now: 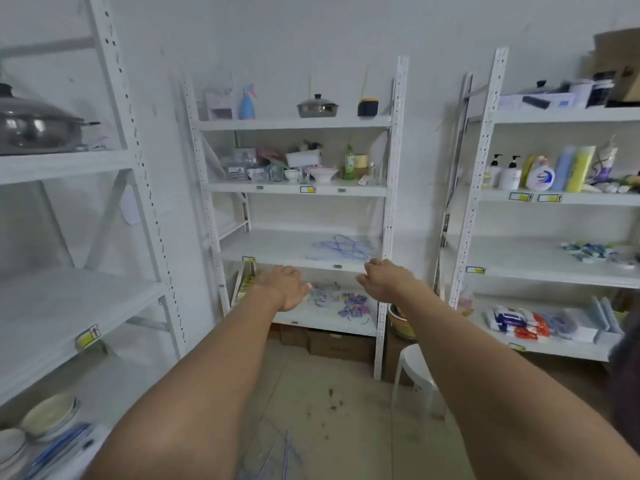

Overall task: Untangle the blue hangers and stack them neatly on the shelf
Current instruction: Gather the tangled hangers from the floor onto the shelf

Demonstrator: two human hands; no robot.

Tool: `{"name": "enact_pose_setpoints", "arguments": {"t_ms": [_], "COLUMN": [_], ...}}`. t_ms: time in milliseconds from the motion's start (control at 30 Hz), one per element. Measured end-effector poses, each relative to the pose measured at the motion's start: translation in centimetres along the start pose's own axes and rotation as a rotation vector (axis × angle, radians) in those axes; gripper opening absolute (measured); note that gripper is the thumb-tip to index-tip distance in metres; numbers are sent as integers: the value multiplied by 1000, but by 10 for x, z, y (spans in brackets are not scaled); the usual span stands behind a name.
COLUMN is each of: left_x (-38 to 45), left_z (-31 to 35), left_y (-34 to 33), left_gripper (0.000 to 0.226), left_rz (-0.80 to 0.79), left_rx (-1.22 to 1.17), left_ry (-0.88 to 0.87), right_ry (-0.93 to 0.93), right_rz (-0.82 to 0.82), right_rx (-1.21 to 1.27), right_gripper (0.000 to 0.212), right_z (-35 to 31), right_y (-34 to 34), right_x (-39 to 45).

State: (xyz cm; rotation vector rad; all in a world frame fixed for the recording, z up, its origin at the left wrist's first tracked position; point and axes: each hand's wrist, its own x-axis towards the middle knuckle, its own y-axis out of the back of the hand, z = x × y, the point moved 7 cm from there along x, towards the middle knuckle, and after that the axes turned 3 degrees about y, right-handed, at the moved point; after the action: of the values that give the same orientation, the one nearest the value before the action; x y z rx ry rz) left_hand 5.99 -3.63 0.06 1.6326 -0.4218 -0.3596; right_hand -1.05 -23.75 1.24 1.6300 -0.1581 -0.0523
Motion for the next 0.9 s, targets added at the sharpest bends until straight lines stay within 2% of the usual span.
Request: {"name": "enact_pose_setpoints", "arguments": {"t_ms": [133,367,600,900], "left_x": [34,116,182,259], "left_z": [-8,-39,8,44], "left_y": [-10,-35,-94,-162], "left_gripper": [66,66,68,67], "left_rz": [-21,-34,-138,-269], "left_rx": [-1,-9,21,-16], "left_ry": [-10,13,-107,-162], "right_ry": [-22,-31,-42,-87], "right_rz": [-13,6,-40,-164], "right_rx": [-17,-45,-31,12], "right_gripper": [50,54,52,51], "right_z": [24,38,52,111], "right_y": [-19,-32,-71,-160], "right_x": [28,113,174,217]}}
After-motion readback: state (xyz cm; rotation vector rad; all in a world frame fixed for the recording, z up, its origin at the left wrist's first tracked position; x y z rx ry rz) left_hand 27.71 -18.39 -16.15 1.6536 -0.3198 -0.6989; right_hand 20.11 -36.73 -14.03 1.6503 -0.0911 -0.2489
